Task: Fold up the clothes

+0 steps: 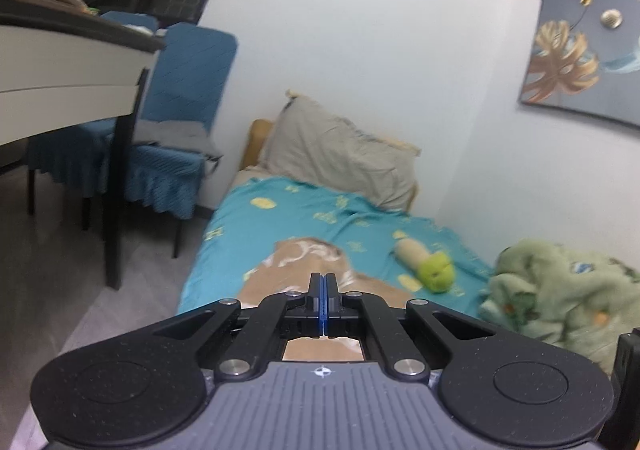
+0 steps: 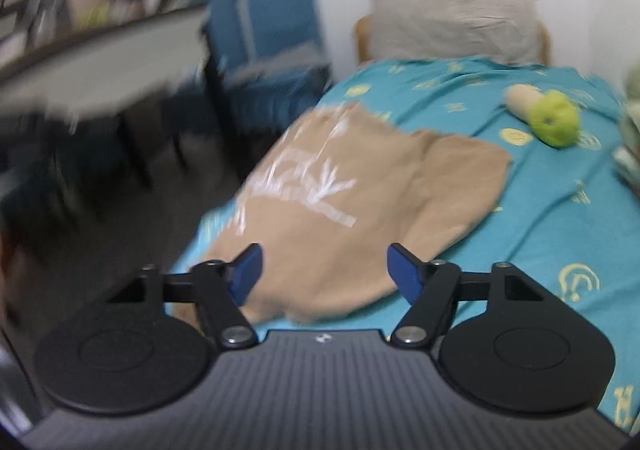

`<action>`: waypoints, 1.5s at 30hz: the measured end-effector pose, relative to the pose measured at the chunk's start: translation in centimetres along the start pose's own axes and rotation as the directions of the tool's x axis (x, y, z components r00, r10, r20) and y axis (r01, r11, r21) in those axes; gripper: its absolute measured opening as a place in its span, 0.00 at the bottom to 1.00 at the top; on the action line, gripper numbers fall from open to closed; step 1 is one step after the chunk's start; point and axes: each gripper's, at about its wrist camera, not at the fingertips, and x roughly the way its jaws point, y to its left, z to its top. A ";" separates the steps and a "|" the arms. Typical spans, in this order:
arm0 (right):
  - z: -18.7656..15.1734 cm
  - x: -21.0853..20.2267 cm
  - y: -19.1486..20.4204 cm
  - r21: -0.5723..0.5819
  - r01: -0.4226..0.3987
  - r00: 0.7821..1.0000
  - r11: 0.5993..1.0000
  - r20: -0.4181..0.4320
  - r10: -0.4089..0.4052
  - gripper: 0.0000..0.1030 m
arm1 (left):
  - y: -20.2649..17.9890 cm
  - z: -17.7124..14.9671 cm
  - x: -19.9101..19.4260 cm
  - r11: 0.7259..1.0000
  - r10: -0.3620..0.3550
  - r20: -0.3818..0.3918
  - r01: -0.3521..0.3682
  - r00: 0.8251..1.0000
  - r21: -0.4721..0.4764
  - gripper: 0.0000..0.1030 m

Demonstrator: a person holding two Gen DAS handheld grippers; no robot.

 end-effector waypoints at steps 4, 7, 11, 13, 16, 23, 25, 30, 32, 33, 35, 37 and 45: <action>-1.1 3.4 1.7 -0.106 0.027 0.992 0.994 -0.121 -0.039 0.50 | 0.8 -0.6 0.8 0.999 0.040 -0.049 -0.040 0.998 -0.007 0.01; -2.4 5.6 2.2 -0.159 0.014 0.975 0.987 -0.217 -0.049 0.50 | 1.1 -0.9 1.3 0.998 0.056 -0.073 -0.056 0.996 -0.008 0.04; -3.2 7.7 2.6 -0.196 0.008 0.968 0.981 -0.246 -0.057 0.50 | 0.8 -1.5 2.2 0.997 0.079 -0.093 -0.077 0.993 0.024 0.10; -2.9 8.5 2.3 -0.181 0.030 0.971 0.983 -0.227 -0.071 0.50 | 0.6 -1.9 2.7 0.996 0.085 -0.106 -0.080 0.991 0.048 0.10; -1.9 8.1 0.9 -0.094 0.062 0.984 0.994 -0.163 -0.077 0.36 | 0.1 -2.4 3.5 0.991 0.100 -0.126 -0.088 0.987 0.100 0.11; 0.3 6.6 -3.2 0.185 0.048 0.998 0.982 -0.057 -0.038 0.37 | -3.3 -5.4 5.8 0.952 0.035 -0.205 0.030 0.978 0.305 0.24; 0.3 6.5 -3.9 0.225 0.049 0.998 0.973 -0.054 -0.038 0.37 | -4.4 -6.8 6.8 0.923 0.047 -0.223 0.043 0.974 0.381 0.25; 0.1 6.2 -5.3 0.281 0.079 0.996 0.957 -0.050 -0.068 0.37 | -6.2 -10.0 9.2 0.839 0.119 -0.260 0.043 0.958 0.542 0.34; 0.1 6.1 -6.3 0.318 0.101 0.995 0.943 -0.042 -0.093 0.37 | -6.0 -10.4 9.5 0.824 0.134 -0.264 0.040 0.955 0.565 0.36; 0.2 6.0 -6.8 0.338 0.113 0.994 0.934 -0.038 -0.107 0.37 | -5.9 -10.6 9.6 0.826 0.133 -0.263 0.039 0.956 0.563 0.37; 0.0 5.8 -8.0 0.394 0.123 0.992 0.911 -0.036 -0.119 0.38 | -5.8 -10.6 9.6 0.834 0.139 -0.256 0.026 0.957 0.551 0.40; -0.3 5.8 -9.1 0.454 0.122 0.992 0.883 -0.050 -0.111 0.38 | -5.7 -10.6 9.6 0.838 0.153 -0.256 0.012 0.954 0.545 0.40; -0.5 5.2 -9.5 0.504 0.095 0.995 0.858 -0.027 -0.095 0.38 | -5.6 -11.4 10.4 0.812 0.190 -0.274 0.006 0.943 0.584 0.41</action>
